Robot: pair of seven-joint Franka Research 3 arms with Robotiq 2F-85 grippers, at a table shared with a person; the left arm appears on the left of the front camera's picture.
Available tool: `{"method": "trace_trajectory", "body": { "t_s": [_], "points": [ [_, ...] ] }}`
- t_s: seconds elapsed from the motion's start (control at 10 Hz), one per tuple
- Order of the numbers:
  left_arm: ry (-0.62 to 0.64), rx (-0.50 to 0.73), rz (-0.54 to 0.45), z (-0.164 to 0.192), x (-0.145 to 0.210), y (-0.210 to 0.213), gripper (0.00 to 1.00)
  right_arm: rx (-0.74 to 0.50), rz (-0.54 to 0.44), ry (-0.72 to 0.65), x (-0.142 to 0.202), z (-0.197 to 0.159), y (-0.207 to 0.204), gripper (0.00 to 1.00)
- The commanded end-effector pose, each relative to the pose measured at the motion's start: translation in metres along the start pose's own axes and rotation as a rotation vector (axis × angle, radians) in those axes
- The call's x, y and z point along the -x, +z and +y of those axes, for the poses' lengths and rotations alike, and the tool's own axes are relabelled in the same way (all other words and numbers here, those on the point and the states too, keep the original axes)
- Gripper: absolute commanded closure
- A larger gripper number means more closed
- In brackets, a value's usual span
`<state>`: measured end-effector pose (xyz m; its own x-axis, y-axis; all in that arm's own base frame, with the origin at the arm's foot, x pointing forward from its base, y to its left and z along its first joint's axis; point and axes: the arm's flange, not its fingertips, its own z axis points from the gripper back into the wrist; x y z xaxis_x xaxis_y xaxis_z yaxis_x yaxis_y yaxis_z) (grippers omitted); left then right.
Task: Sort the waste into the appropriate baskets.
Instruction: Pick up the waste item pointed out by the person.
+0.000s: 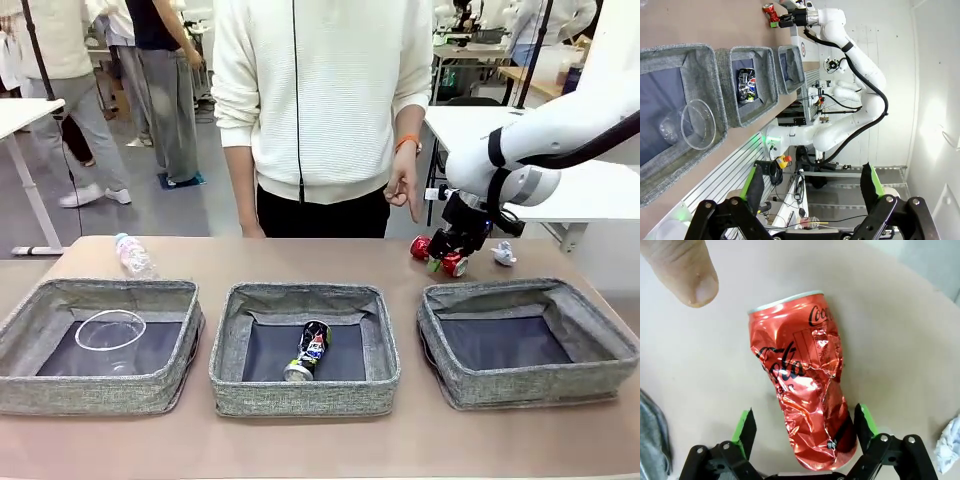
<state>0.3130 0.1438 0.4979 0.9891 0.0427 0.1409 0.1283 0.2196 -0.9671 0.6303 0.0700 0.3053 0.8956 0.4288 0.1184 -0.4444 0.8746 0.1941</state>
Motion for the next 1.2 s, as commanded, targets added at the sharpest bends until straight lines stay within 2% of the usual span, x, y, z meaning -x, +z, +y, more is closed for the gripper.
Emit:
{"method": "trace_trajectory", "body": {
  "t_s": [0.0, 0.2, 0.3, 0.4, 0.5, 0.6, 0.7, 0.8, 0.9, 1.1],
  "points": [
    [-0.009, -0.006, 0.006, -0.0013, 0.0038, 0.0005, 0.00, 0.015, -0.053, -0.041, -0.0012, 0.0009, 0.0073, 0.00],
    [-0.009, -0.006, 0.006, -0.0013, 0.0038, 0.0005, 0.00, 0.033, -0.060, -0.062, -0.0026, 0.0017, 0.0079, 0.00],
    [-0.009, -0.006, 0.006, -0.0013, 0.0038, 0.0005, 0.00, 0.016, -0.085, -0.062, -0.0023, 0.0017, 0.0097, 0.60],
    [-0.009, -0.006, 0.006, -0.0013, 0.0038, 0.0005, 0.00, 0.009, -0.085, -0.081, -0.0016, 0.0013, 0.0106, 0.60],
    [-0.009, -0.006, 0.006, -0.0013, 0.0038, 0.0005, 0.00, 0.014, -0.087, -0.087, -0.0001, 0.0011, 0.0119, 1.00],
    [-0.009, -0.006, 0.006, -0.0013, 0.0038, 0.0005, 0.00, 0.026, -0.084, -0.089, 0.0013, 0.0010, 0.0131, 0.64],
    [-0.009, -0.006, 0.006, -0.0013, 0.0038, 0.0005, 0.00, 0.018, -0.076, -0.116, 0.0009, -0.0009, 0.0126, 1.00],
    [-0.009, -0.006, 0.006, -0.0013, 0.0038, 0.0005, 0.00, 0.024, -0.060, -0.141, -0.0003, -0.0003, 0.0119, 0.79],
    [-0.009, -0.006, 0.006, -0.0013, 0.0038, 0.0005, 0.00, 0.030, -0.028, -0.123, -0.0023, 0.0014, 0.0117, 0.79],
    [-0.009, -0.006, 0.006, -0.0013, 0.0038, 0.0005, 0.00, 0.041, -0.029, -0.118, -0.0025, 0.0015, 0.0116, 0.79]
  ]
}}
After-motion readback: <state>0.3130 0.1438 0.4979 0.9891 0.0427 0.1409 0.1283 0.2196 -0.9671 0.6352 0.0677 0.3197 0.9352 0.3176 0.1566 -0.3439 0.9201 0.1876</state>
